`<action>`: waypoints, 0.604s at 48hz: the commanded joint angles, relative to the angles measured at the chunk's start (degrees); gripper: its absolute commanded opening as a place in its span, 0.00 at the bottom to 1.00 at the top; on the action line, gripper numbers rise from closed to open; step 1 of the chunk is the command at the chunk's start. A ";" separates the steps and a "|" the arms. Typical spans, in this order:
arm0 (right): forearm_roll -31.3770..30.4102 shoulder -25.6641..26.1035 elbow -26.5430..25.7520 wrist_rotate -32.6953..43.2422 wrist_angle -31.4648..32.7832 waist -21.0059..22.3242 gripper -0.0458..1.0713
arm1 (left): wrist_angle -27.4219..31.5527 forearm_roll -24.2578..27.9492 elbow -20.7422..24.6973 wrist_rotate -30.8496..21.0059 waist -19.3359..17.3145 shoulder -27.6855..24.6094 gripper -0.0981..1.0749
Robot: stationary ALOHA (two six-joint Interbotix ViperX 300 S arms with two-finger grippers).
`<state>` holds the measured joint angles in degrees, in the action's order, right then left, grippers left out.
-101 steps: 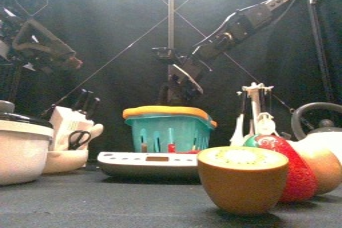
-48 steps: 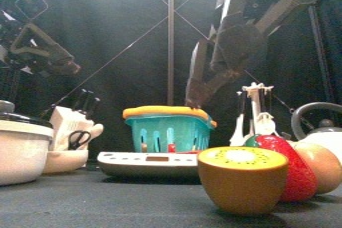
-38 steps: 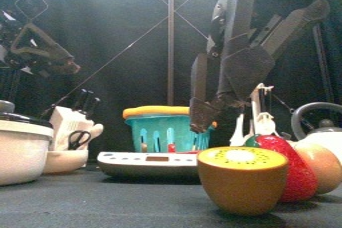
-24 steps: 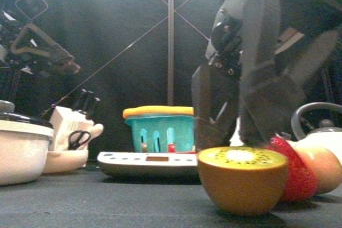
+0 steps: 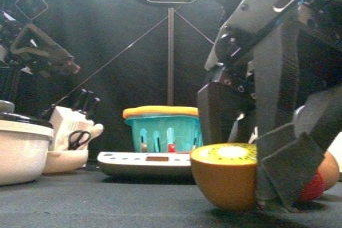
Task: Grab kiwi half
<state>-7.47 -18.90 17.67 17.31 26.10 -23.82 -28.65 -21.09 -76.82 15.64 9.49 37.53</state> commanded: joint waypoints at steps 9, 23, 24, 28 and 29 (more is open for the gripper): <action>-0.09 1.85 -1.93 0.09 0.26 0.18 0.65 | -0.18 0.00 0.62 0.00 -0.18 -0.09 0.70; -1.85 2.90 -1.93 0.00 0.53 0.26 0.64 | -0.26 0.00 0.62 0.00 -0.18 -0.09 0.70; -2.11 2.90 -1.93 0.00 0.53 0.26 0.64 | -0.18 0.00 0.62 0.00 -0.18 -0.09 0.70; -3.16 3.43 -2.20 -0.09 0.79 0.44 0.64 | -0.18 0.00 0.62 0.00 -0.18 -0.09 0.70; -3.52 3.69 -2.29 -0.09 0.88 0.53 0.64 | -0.18 0.00 0.62 0.00 -0.18 -0.09 0.70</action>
<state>-10.02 -18.81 16.96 17.31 26.89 -23.55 -28.56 -21.09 -76.82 15.64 9.40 37.53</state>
